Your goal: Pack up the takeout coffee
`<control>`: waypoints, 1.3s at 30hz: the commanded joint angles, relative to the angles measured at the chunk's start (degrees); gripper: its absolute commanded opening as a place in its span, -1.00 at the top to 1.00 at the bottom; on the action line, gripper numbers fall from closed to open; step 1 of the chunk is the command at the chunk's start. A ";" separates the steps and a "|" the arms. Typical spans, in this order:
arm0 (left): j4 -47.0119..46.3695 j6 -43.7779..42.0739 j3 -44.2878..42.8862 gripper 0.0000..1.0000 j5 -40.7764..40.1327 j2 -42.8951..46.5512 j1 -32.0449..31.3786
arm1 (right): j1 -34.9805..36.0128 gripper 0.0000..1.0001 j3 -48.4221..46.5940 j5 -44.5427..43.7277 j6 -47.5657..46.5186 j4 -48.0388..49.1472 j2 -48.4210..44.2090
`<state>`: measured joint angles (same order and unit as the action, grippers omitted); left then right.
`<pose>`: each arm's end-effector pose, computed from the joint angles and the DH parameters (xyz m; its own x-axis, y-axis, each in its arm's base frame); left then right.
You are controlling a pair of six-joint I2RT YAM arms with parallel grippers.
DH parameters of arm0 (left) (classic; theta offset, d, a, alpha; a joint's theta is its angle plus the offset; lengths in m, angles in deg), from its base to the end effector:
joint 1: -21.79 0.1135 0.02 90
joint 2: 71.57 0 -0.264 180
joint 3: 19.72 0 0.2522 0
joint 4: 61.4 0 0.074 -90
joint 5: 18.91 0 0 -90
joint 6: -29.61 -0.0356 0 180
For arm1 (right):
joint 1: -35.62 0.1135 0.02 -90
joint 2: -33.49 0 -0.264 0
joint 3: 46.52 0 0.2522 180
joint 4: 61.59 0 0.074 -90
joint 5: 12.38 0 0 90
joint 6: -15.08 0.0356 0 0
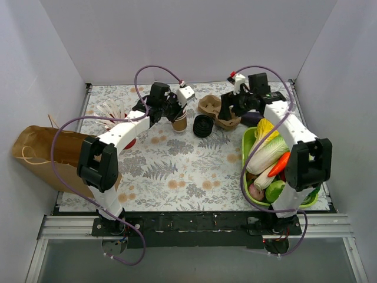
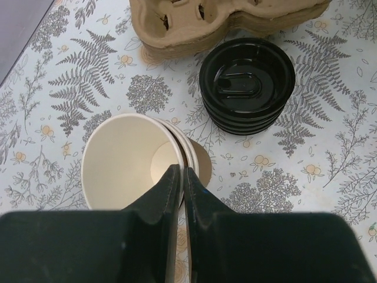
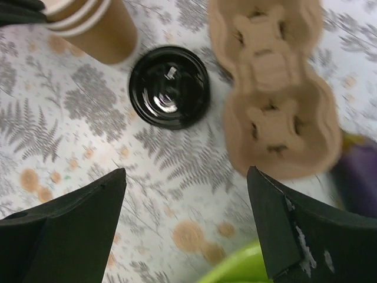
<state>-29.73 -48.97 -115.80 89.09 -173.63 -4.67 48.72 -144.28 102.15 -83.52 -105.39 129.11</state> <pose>0.3634 -0.1932 0.2795 -0.6633 0.1198 -0.7387 0.5218 0.7816 -0.3418 0.3642 0.0999 0.3149 -0.5641 -0.2709 -0.7800 -0.5994 0.7841 0.1611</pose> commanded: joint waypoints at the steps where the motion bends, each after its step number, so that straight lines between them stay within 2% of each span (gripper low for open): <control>1: -2.70 3.25 2.07 1.00 0.11 4.76 0.97 | 6.49 -0.84 -7.47 3.68 10.86 4.99 8.24; 5: -2.45 5.45 1.99 1.00 -1.56 5.12 0.97 | 10.01 -0.87 -13.63 5.52 17.19 6.22 14.85; 8: -0.87 7.74 0.85 1.00 -1.83 5.12 0.97 | 10.10 -0.87 -14.95 8.94 21.50 8.59 18.37; 12: 0.72 10.11 0.85 1.00 -0.25 5.73 1.06 | 10.63 -0.87 -17.32 13.60 24.33 11.06 22.15; 16: 2.83 10.38 0.50 1.00 2.21 6.43 1.06 | 11.07 -0.88 -18.47 14.66 26.70 13.16 24.18; 30: 4.24 11.08 -0.47 1.00 3.18 8.02 0.97 | 12.12 -0.85 -21.37 12.82 26.62 13.61 28.31; 39: 4.59 10.11 -0.99 1.00 2.39 7.40 1.06 | 12.03 -0.83 -22.87 18.96 27.15 15.19 30.07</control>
<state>-24.92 -38.50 -114.12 91.06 -168.54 -3.77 60.51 -164.15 116.88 -56.75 -92.91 158.77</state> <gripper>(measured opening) 0.049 0.916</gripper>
